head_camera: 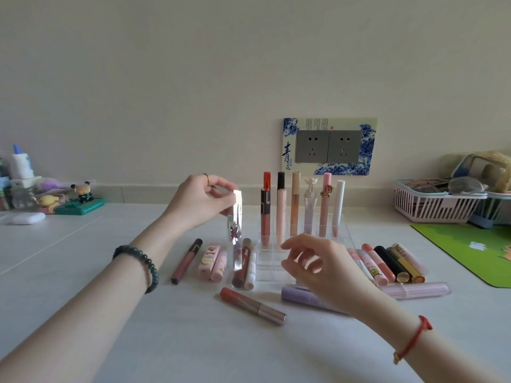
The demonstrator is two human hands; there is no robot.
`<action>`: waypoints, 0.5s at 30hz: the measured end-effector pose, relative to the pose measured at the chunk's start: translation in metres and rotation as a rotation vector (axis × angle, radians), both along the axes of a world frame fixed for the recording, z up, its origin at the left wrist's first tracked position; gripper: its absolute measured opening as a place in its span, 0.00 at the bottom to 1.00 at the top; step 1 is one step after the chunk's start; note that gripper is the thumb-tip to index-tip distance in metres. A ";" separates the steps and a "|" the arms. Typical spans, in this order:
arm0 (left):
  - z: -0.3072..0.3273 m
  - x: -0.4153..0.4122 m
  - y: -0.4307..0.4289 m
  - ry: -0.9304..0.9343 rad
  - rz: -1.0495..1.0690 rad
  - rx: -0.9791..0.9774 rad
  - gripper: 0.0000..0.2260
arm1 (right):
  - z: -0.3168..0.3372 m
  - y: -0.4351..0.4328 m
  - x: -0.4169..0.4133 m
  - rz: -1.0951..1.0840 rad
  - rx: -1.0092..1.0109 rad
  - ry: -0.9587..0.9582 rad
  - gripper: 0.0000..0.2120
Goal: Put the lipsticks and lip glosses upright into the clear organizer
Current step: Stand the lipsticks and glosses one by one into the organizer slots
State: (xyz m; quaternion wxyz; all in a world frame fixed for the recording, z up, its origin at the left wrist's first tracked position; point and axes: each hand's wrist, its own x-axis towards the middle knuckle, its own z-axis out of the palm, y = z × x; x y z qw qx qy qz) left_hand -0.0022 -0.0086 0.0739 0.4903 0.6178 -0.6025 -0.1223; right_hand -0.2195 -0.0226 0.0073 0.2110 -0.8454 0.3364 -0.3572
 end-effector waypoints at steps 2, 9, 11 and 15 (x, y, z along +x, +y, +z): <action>0.000 -0.011 0.006 0.125 -0.111 -0.042 0.05 | 0.003 -0.001 0.001 0.038 0.054 -0.058 0.12; -0.015 -0.052 0.000 0.233 -0.312 -0.147 0.09 | 0.007 -0.007 0.000 0.084 0.140 -0.219 0.09; -0.021 -0.057 -0.003 0.248 -0.330 -0.163 0.09 | 0.007 -0.010 -0.003 0.082 0.137 -0.242 0.07; -0.028 -0.065 -0.004 0.297 -0.370 -0.191 0.07 | 0.007 -0.016 -0.005 0.052 0.148 -0.250 0.07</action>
